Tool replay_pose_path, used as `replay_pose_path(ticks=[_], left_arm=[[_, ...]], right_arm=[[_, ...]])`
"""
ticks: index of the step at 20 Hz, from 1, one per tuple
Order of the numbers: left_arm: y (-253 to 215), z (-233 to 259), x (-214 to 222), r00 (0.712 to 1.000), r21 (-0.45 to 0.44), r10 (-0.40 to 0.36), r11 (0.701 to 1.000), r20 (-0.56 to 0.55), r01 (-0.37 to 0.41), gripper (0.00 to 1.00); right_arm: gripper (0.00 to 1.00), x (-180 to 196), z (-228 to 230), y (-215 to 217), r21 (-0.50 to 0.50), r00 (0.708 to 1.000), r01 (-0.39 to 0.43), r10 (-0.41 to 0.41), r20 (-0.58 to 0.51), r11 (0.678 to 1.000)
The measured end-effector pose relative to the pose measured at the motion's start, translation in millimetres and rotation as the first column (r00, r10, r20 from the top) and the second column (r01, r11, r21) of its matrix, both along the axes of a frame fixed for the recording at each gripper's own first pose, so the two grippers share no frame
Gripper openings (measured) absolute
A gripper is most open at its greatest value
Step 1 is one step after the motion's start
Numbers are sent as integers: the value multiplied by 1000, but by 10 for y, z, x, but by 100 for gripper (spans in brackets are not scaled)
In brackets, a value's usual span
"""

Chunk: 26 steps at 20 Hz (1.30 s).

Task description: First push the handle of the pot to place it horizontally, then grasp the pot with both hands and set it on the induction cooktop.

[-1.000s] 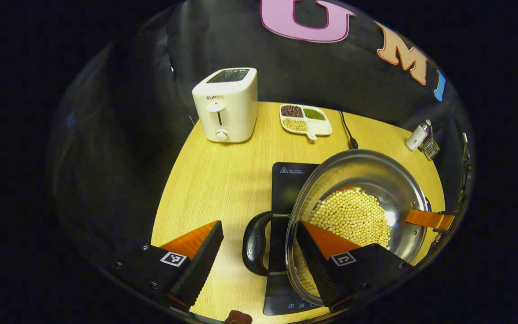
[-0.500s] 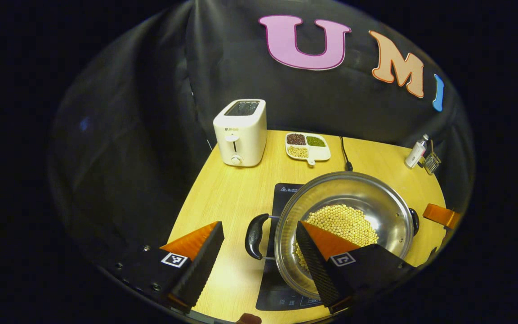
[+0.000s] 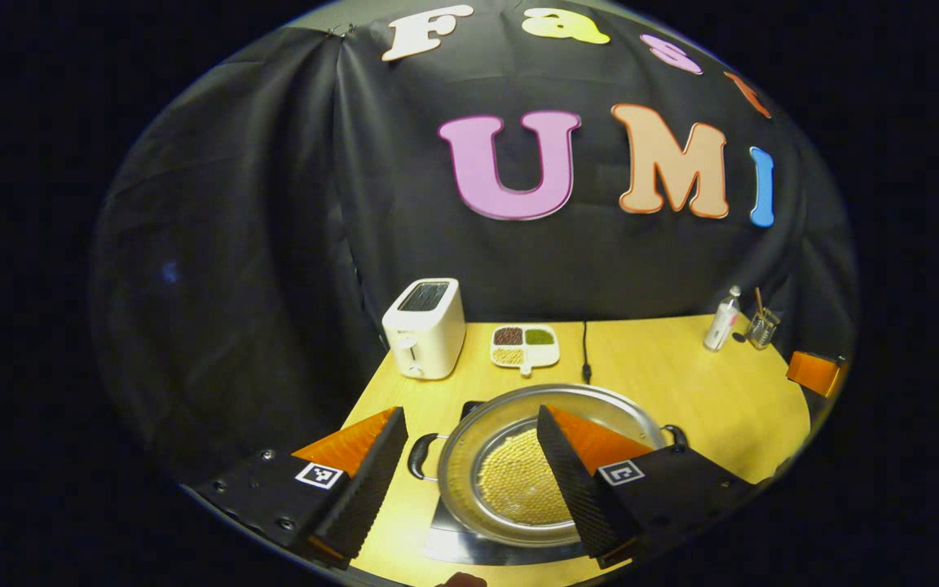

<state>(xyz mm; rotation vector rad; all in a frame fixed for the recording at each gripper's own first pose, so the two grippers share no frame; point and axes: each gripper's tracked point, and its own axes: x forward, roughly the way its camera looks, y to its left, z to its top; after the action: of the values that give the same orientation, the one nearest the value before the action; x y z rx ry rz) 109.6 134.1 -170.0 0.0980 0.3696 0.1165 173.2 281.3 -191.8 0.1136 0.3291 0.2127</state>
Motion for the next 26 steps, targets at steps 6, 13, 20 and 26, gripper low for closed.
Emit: replay_pose_path(ticks=[6,13,20,26], left_arm=[[-815,533,-264,988,0,24,1000,151,-24,98],[-1636,922,-730,941,-19,74,997,329,-71,98],[-2300,729,-1019,939,-65,57,997,339,-37,97],[-2534,635,-1061,944,-120,53,993,326,-14,97]], right_arm=[[92,-227,849,-573,-5,986,-57,57,154,998],[92,-533,1338,-1530,-30,964,-62,68,258,998],[93,-808,1221,-2044,-36,960,-83,89,265,996],[92,-896,1216,-2173,-12,961,-73,74,265,997]])
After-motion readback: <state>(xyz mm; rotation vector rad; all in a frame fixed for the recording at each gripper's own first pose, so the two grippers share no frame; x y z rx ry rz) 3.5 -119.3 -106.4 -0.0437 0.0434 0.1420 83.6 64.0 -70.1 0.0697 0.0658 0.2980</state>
